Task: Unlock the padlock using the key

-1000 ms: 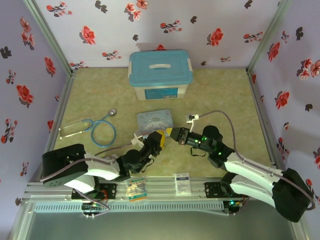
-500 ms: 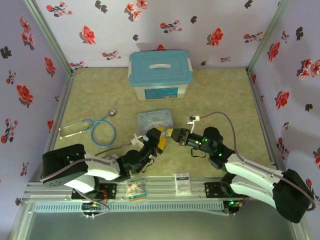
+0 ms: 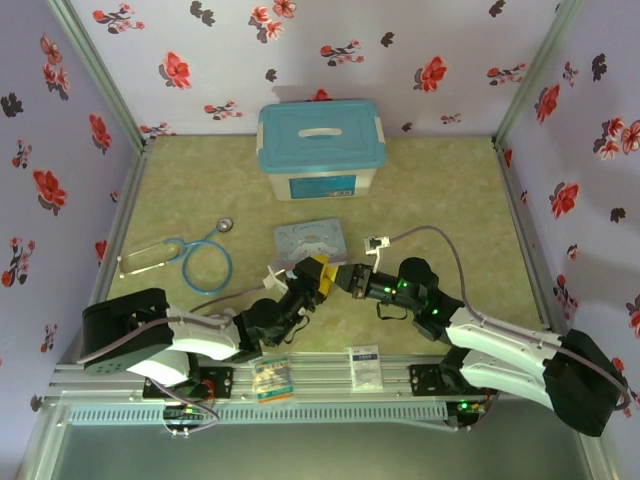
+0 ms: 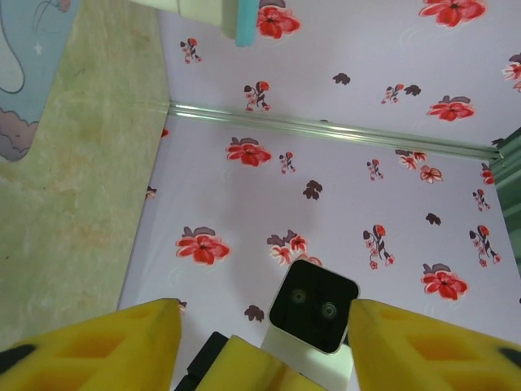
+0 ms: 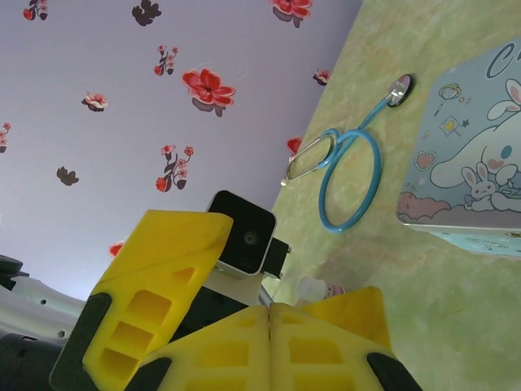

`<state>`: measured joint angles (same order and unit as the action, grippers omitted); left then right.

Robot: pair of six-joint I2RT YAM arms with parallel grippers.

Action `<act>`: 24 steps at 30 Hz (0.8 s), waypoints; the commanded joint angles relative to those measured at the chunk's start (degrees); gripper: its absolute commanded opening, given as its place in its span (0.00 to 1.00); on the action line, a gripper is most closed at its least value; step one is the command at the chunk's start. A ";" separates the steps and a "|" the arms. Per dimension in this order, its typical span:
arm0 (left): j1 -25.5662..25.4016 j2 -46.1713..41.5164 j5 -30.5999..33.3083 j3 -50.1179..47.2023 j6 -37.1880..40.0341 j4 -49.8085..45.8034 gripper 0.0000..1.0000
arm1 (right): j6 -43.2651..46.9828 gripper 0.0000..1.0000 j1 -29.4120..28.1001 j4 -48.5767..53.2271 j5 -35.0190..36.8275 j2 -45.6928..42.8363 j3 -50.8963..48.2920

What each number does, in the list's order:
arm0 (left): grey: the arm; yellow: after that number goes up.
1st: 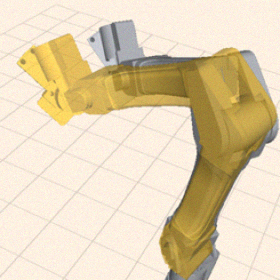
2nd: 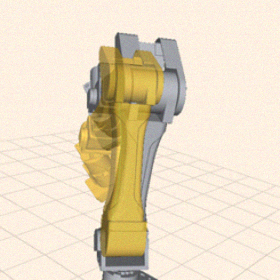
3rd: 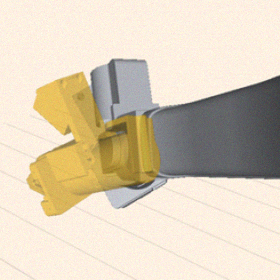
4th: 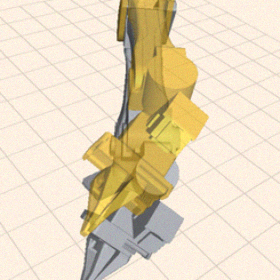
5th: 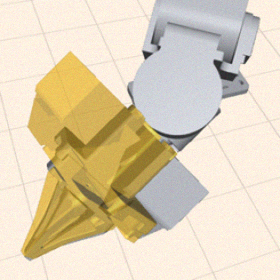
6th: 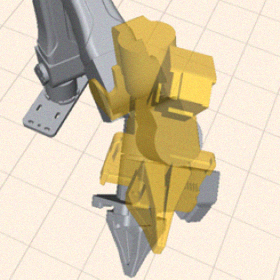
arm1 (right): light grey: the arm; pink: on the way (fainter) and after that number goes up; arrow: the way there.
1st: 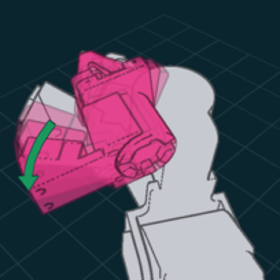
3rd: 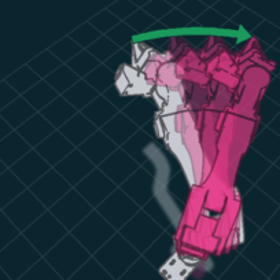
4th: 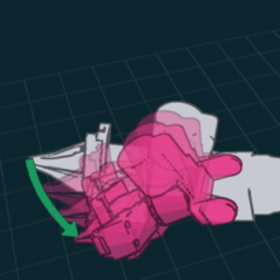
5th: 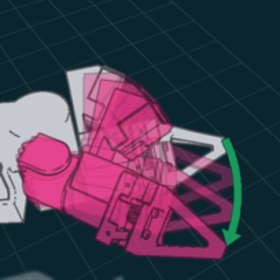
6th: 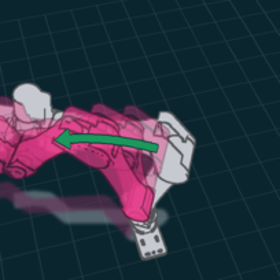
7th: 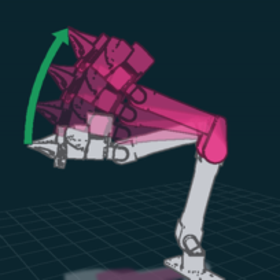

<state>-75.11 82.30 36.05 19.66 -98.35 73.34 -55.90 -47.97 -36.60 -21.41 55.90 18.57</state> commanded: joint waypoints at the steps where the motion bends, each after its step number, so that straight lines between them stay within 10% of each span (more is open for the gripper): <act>1: -0.36 -1.51 1.78 -0.80 1.78 1.64 0.50 | 1.39 0.00 -0.46 -1.44 1.53 -1.18 -0.45; 24: -0.30 0.69 2.96 -1.74 0.07 1.73 0.10 | -2.99 0.00 0.59 -5.99 2.98 -0.67 -2.66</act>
<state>-75.11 82.54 37.52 18.57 -98.67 73.49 -57.06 -47.81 -38.44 -18.79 54.46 16.56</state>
